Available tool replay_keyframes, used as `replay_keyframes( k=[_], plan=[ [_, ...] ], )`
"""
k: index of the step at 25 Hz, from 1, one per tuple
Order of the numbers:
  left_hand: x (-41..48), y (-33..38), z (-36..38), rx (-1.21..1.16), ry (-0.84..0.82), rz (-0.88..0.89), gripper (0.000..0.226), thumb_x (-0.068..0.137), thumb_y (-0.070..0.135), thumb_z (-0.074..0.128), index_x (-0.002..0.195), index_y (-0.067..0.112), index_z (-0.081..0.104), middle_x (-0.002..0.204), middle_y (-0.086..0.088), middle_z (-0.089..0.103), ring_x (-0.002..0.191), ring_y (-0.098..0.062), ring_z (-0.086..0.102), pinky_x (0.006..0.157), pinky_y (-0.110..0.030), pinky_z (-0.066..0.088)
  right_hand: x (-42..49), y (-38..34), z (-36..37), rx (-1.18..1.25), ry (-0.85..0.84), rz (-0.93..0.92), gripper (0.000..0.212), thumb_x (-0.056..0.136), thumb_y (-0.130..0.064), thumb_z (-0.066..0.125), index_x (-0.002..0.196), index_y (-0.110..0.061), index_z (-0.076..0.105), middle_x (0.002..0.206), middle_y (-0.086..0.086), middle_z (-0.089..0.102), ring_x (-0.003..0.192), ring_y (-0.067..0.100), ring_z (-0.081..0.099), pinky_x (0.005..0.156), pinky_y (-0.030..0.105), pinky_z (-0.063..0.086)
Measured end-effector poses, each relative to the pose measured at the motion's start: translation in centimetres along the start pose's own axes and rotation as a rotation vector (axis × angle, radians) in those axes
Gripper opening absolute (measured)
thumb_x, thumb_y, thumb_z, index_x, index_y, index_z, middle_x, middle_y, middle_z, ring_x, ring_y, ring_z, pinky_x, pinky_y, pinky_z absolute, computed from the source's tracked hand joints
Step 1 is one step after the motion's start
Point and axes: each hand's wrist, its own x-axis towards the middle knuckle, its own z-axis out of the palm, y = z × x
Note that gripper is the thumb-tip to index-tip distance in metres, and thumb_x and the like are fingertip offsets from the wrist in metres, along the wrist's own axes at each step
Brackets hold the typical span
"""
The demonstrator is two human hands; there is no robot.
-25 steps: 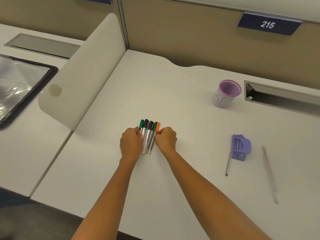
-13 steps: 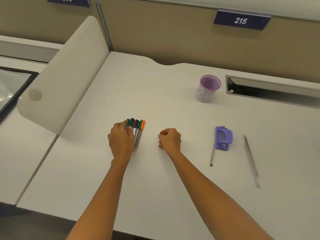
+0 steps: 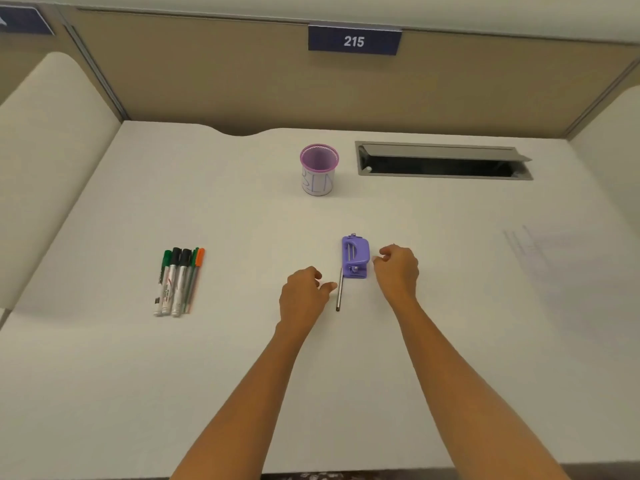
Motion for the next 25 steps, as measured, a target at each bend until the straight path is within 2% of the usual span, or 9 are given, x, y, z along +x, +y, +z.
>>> replay_keyframes(
  k=[3,6,8,10,12,15,19,22,25],
  plan=[
    [-0.6,2.2,2.4,0.12,-0.023,-0.023,0.04,0.084,0.041,0.066,0.107,0.009,0.059,0.102,-0.006,0.065,0.093,-0.028,0.062,0.072,-0.033,0.046,0.8,3.7,-2.7,-0.216,-0.073,0.047,0.039,0.088,-0.024,0.067,0.119,-0.002,0.059,0.119,0.017,0.055,0.114,0.034,0.054,0.087,0.042,0.051],
    [-1.0,3.6,3.6,0.273,-0.02,-0.025,0.03,0.087,0.034,0.063,0.099,0.007,0.056,0.099,-0.01,0.063,0.088,-0.029,0.061,0.066,-0.032,0.042,0.2,5.7,-3.1,-0.321,-0.125,0.025,0.034,0.088,-0.022,0.064,0.116,-0.003,0.057,0.119,0.015,0.054,0.112,0.032,0.052,0.086,0.041,0.05],
    [-1.0,4.3,3.9,0.328,-0.006,-0.034,0.014,0.087,0.021,0.06,0.085,0.009,0.052,0.091,-0.01,0.062,0.079,-0.029,0.059,0.061,-0.031,0.039,-0.3,6.3,-2.7,-0.341,-0.138,-0.018,0.026,0.091,-0.018,0.059,0.113,-0.004,0.058,0.117,0.015,0.055,0.11,0.032,0.054,0.085,0.04,0.049],
    [-1.2,4.7,4.1,0.32,-0.008,-0.077,0.021,0.082,0.009,0.056,0.068,0.011,0.04,0.074,-0.006,0.053,0.068,-0.027,0.051,0.056,-0.029,0.037,-0.5,6.3,-2.3,-0.328,-0.163,-0.04,0.024,0.091,-0.016,0.058,0.111,-0.004,0.06,0.115,0.014,0.059,0.107,0.032,0.058,0.085,0.039,0.05],
    [-1.7,4.8,4.3,0.26,-0.033,-0.124,0.021,0.075,0.009,0.056,0.063,0.011,0.039,0.065,-0.002,0.049,0.063,-0.027,0.051,0.052,-0.026,0.036,-0.8,6.2,-1.8,-0.26,-0.204,-0.038,0.025,0.089,-0.017,0.06,0.109,-0.004,0.062,0.111,0.014,0.064,0.102,0.034,0.062,0.083,0.038,0.051],
    [-2.9,4.9,5.0,0.118,-0.035,-0.18,0.01,0.07,0.014,0.058,0.069,0.003,0.059,0.066,-0.008,0.066,0.059,-0.026,0.057,0.051,-0.024,0.041,-1.1,6.2,-1.6,-0.071,-0.219,0.017,0.025,0.088,-0.024,0.064,0.105,-0.006,0.067,0.102,0.012,0.071,0.093,0.032,0.067,0.075,0.032,0.049],
    [-4.4,6.6,6.7,0.04,-0.033,-0.157,0.013,0.074,0.017,0.063,0.064,0.009,0.06,0.057,-0.002,0.061,0.049,-0.015,0.051,0.047,-0.022,0.038,-0.9,6.7,-2.3,0.098,-0.191,0.032,0.028,0.088,-0.035,0.065,0.087,-0.007,0.069,0.084,0.007,0.074,0.076,0.025,0.066,0.069,0.031,0.049],
    [-4.5,8.4,8.1,0.024,-0.052,-0.083,0.013,0.081,0.021,0.063,0.079,0.01,0.067,0.073,-0.005,0.069,0.065,-0.02,0.063,0.058,-0.026,0.045,-0.7,6.4,-2.7,0.214,-0.282,0.082,0.031,0.08,-0.038,0.07,0.076,-0.007,0.072,0.072,0.009,0.073,0.07,0.028,0.07,0.072,0.038,0.059],
    [-4.3,9.5,8.8,0.009,-0.055,-0.012,0.019,0.085,0.024,0.062,0.092,0.009,0.071,0.089,-0.006,0.073,0.079,-0.022,0.067,0.069,-0.029,0.051,0.1,6.4,-3.1,0.234,-0.302,0.119,0.012,0.078,-0.022,0.07,0.078,-0.011,0.075,0.077,0.009,0.075,0.073,0.028,0.072,0.076,0.043,0.061]
  ],
)
